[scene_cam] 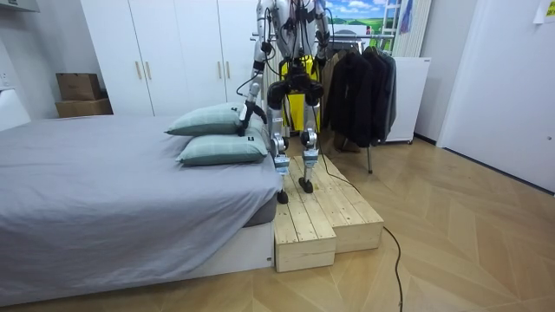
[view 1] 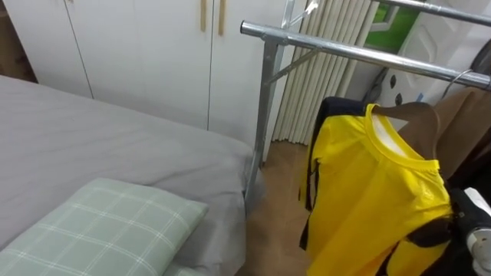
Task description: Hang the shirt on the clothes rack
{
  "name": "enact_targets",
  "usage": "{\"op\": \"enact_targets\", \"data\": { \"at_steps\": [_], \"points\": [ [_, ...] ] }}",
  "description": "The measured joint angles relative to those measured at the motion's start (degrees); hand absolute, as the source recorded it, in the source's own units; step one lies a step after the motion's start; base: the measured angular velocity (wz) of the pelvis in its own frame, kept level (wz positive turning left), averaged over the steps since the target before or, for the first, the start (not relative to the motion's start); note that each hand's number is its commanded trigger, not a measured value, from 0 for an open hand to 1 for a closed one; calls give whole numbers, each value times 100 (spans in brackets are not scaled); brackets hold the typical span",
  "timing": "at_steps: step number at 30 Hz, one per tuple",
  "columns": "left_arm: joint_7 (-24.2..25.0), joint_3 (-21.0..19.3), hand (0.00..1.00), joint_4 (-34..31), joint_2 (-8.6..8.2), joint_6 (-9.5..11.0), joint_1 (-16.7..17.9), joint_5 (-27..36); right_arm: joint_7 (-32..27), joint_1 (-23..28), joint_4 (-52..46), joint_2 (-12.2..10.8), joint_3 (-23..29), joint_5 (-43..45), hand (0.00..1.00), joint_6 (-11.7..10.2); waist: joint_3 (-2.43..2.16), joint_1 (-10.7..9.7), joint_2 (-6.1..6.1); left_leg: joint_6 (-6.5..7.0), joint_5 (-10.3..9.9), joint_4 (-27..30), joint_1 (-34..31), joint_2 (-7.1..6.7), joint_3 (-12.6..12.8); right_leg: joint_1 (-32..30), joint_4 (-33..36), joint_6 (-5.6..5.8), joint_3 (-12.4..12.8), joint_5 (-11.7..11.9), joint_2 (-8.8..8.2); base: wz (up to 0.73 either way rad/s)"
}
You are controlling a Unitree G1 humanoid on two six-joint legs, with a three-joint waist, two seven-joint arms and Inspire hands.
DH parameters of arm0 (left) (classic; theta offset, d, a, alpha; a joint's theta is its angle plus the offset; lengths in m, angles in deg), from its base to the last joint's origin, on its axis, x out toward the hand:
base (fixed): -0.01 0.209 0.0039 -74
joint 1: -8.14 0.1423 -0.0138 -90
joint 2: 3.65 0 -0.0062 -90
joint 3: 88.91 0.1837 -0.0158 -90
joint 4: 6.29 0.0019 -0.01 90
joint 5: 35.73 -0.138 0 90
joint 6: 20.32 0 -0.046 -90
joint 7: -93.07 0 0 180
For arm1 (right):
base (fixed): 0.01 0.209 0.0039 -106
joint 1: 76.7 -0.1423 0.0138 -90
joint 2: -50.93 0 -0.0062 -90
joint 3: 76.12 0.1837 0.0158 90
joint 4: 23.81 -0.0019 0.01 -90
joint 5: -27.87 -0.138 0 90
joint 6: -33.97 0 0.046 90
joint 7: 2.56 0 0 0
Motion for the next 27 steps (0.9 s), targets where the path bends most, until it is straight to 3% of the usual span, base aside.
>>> {"op": "enact_targets", "data": {
  "at_steps": [6,8,14,21,27],
  "points": [
    [12,158,0,-22,57,-22,-28,9,90,-8,99,5,-88,-1248,0,28,-2,118,-14,-1,-1,-3,10,5,18,-10,5,-3,23,2,13,-2],
    [15,98,0,-22,51,-18,-65,14,226,-18,145,-21,7,-2238,0,29,17,140,1,-2,-8,-14,-10,8,16,-14,2,-3,2,1,7,4],
    [-72,-44,0,-12,-101,-4,-74,-2,419,-7,142,-24,69,-3943,0,84,32,124,124,2,-14,-10,-25,10,39,-13,-1,-3,-6,5,5,1],
    [-61,-129,0,-17,-192,9,-46,-10,641,-7,21,-23,69,-4358,0,85,17,92,236,3,-13,-5,-34,7,23,-18,-22,-1,-1,3,-10,0],
    [-54,-185,0,-17,-259,14,33,-10,955,-3,-190,-23,69,-4368,0,133,-33,-20,316,4,-12,10,-38,-3,20,-39,-8,0,11,2,-11,0]
  ]
}}
